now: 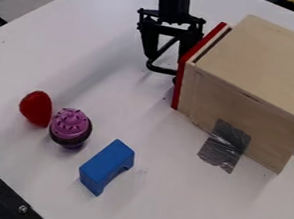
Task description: Close the drawer
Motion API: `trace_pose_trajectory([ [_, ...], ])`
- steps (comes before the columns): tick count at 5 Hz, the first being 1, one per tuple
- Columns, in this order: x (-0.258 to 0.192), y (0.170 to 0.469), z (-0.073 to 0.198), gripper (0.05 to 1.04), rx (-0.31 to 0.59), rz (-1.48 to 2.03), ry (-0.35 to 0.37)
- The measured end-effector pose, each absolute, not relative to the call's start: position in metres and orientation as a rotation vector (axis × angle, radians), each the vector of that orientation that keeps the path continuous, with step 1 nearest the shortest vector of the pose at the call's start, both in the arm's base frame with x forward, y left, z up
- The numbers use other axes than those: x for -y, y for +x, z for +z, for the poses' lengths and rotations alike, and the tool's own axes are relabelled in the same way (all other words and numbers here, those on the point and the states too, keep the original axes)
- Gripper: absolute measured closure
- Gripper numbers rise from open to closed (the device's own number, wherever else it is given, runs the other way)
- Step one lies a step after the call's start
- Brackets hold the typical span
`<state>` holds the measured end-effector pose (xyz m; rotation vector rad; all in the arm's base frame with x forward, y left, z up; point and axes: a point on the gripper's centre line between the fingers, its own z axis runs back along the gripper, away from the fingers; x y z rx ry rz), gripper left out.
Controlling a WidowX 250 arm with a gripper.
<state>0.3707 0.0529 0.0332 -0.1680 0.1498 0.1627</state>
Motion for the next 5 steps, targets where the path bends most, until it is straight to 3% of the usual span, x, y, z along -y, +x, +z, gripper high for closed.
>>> trace_pose_trajectory([
  [5, -0.029, 0.368, 0.030, 0.085, -0.163, 0.155, -0.283],
])
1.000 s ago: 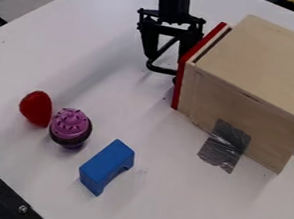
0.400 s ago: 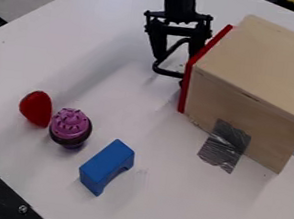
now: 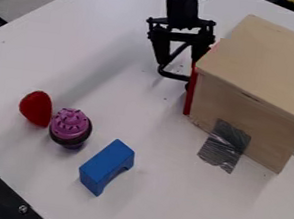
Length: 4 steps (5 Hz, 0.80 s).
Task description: Close the drawer
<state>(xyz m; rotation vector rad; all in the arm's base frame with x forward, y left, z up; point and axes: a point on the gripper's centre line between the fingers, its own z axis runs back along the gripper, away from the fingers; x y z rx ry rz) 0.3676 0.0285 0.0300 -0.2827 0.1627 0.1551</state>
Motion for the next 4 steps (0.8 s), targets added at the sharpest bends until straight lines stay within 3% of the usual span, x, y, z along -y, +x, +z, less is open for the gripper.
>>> trace_pose_trajectory([
  [4, -0.012, 0.358, 0.024, 0.085, -0.197, 0.123, -0.331],
])
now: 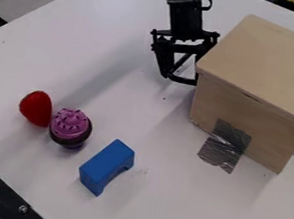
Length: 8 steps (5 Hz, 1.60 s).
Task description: Close the drawer
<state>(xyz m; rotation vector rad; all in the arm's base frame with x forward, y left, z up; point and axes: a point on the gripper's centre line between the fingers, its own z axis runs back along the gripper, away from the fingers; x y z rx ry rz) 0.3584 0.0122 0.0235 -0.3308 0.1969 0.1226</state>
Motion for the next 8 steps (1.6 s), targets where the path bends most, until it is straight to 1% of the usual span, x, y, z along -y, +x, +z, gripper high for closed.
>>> trace_pose_trajectory([
  [1, -0.021, 0.355, 0.024, 0.085, -0.214, 0.158, -0.221],
  [2, -0.029, 0.352, 0.038, 0.085, -0.170, 0.161, -0.126],
  [3, -0.030, 0.343, 0.047, 0.085, -0.153, 0.161, -0.109],
  [4, -0.028, 0.331, 0.062, 0.085, -0.124, 0.142, -0.116],
  [5, -0.028, 0.319, 0.078, 0.085, -0.092, 0.119, -0.115],
  [6, -0.030, 0.306, 0.100, 0.085, -0.033, 0.112, -0.102],
  [8, -0.034, 0.288, 0.117, 0.085, 0.016, 0.082, -0.055],
])
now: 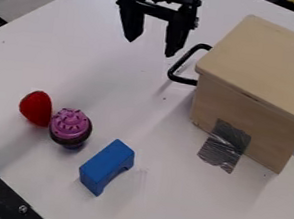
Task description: Close the drawer
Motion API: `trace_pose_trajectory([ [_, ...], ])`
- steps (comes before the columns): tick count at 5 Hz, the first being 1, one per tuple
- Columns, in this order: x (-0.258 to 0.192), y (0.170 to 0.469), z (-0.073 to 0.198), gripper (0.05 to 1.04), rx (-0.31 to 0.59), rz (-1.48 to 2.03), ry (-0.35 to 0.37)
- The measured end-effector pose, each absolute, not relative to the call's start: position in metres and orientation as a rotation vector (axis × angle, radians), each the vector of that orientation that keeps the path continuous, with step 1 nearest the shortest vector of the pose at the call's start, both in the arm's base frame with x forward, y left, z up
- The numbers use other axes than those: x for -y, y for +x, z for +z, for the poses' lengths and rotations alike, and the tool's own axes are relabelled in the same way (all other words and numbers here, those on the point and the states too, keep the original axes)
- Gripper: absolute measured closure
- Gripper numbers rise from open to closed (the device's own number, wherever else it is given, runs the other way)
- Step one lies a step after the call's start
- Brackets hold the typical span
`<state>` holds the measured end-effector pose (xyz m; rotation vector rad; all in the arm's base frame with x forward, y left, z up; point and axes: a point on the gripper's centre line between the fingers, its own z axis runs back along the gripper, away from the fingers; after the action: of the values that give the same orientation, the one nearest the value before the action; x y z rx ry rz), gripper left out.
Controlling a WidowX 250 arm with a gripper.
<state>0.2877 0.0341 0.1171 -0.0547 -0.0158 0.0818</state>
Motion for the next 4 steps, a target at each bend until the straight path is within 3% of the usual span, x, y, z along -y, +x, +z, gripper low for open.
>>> trace_pose_trajectory([
  [1, -0.0402, 0.2860, 0.1178, 0.085, 0.008, 0.076, -0.005],
  [4, -0.0433, 0.2847, 0.1134, 0.085, -0.010, 0.070, -0.003],
])
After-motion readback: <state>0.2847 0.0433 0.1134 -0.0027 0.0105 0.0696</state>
